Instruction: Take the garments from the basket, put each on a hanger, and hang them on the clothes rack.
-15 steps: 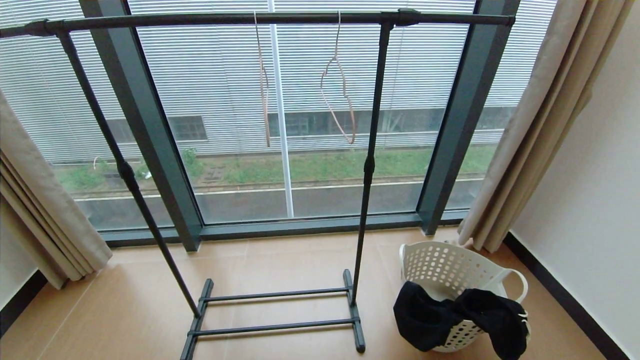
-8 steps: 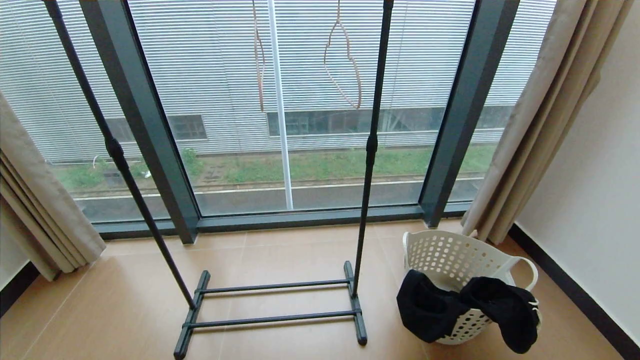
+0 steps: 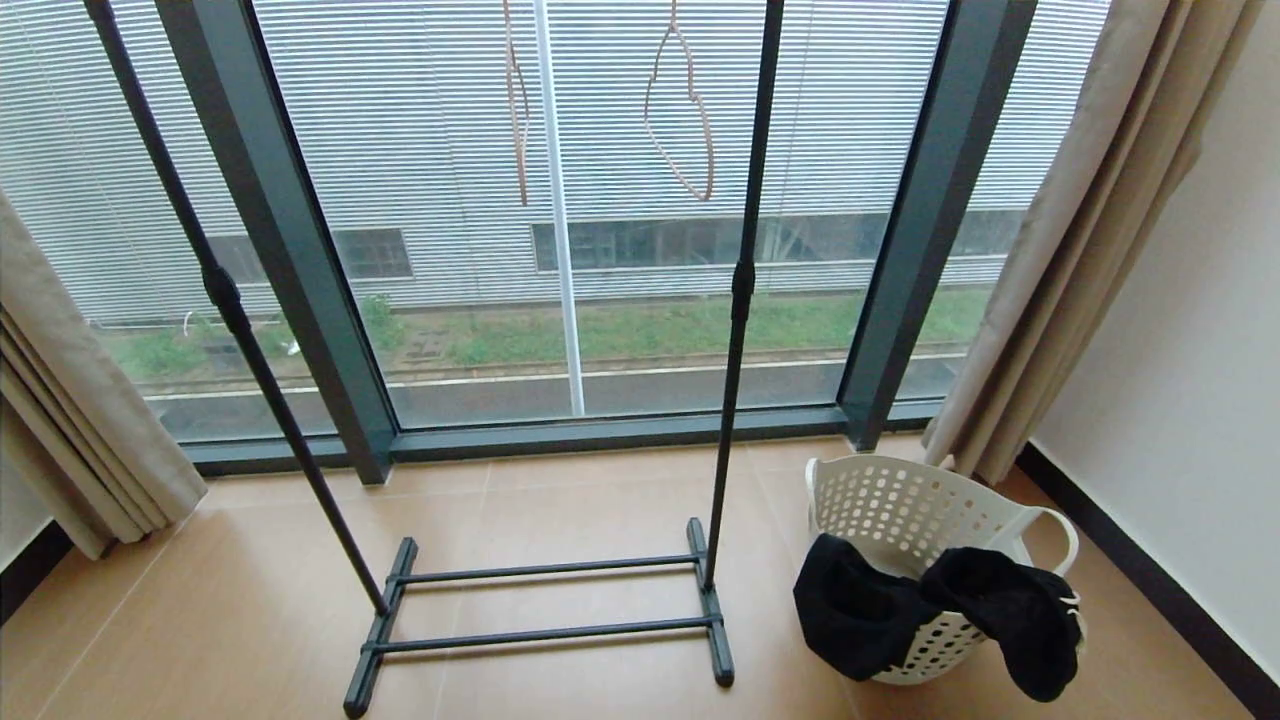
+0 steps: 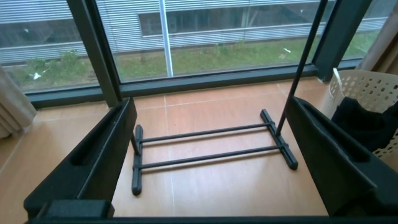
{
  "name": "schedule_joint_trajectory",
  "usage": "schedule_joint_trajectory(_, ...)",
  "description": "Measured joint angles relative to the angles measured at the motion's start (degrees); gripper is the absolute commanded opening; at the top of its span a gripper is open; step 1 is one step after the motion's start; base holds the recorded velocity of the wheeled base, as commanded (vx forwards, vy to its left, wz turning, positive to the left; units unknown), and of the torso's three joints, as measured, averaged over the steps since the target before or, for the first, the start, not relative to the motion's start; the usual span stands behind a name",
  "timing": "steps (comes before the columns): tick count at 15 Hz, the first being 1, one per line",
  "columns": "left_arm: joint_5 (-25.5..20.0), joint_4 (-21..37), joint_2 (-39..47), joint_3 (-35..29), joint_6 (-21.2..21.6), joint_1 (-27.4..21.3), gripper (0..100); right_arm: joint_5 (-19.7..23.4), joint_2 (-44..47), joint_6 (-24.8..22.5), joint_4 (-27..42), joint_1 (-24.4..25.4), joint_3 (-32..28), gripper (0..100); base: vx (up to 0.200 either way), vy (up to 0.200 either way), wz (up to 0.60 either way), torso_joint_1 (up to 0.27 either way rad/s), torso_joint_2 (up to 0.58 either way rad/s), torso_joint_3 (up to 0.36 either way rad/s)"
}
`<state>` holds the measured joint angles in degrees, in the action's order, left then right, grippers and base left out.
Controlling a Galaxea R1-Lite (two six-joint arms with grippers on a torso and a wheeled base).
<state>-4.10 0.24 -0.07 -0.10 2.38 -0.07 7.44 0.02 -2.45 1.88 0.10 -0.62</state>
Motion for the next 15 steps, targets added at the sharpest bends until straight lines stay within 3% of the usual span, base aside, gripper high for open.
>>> schedule_joint_trajectory(3,0.1,0.0,0.0,0.0,0.0,0.0,100,0.0,0.0,0.0,0.0,0.0,0.0,100,0.0,0.0,-0.6,0.006,0.01,0.001)
schedule_joint_trajectory(7,0.0,0.0,0.0,0.0,0.0,0.0,100,0.0,0.0,0.0,0.0,0.0,0.0,100,0.0,0.0,0.0,0.0,0.0,0.0)
schedule_joint_trajectory(15,0.0,0.0,0.0,0.0,-0.1,0.0,100,0.0,0.0,0.0,0.1,0.0,0.0,100,0.2,-0.2,0.0,0.002,0.0,0.005)
